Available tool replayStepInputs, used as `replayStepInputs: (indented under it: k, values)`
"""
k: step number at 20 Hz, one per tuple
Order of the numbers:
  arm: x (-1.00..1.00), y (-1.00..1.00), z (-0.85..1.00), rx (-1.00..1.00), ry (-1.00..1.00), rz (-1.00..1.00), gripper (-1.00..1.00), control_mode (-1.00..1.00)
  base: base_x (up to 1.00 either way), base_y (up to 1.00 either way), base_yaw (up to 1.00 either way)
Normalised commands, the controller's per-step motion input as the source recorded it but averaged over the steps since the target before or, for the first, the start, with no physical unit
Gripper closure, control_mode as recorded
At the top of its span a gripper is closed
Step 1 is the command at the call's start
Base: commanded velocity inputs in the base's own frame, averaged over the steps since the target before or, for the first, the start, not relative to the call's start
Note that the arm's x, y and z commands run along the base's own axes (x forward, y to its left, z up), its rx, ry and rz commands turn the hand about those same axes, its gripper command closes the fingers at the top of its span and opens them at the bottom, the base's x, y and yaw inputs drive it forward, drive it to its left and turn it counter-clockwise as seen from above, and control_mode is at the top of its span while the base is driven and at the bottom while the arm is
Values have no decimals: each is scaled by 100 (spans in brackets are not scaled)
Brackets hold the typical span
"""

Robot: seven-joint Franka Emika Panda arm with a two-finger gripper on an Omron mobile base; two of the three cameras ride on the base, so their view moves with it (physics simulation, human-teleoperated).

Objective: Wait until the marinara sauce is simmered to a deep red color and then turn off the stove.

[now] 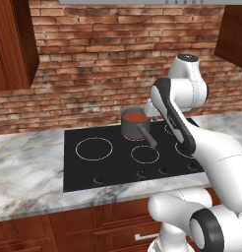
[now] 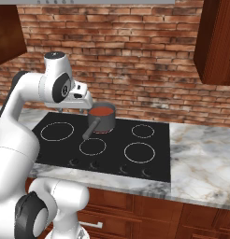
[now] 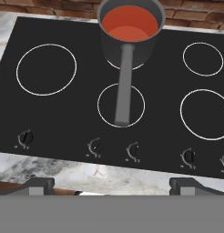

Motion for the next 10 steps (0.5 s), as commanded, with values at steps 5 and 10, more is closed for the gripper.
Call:
replayStepInputs:
  k: [5, 10]
  values:
    - [0, 0, 0, 0, 0, 0, -100, -100, 0, 0, 0]
    - [0, 0, 0, 0, 0, 0, -100, -100, 0, 0, 0]
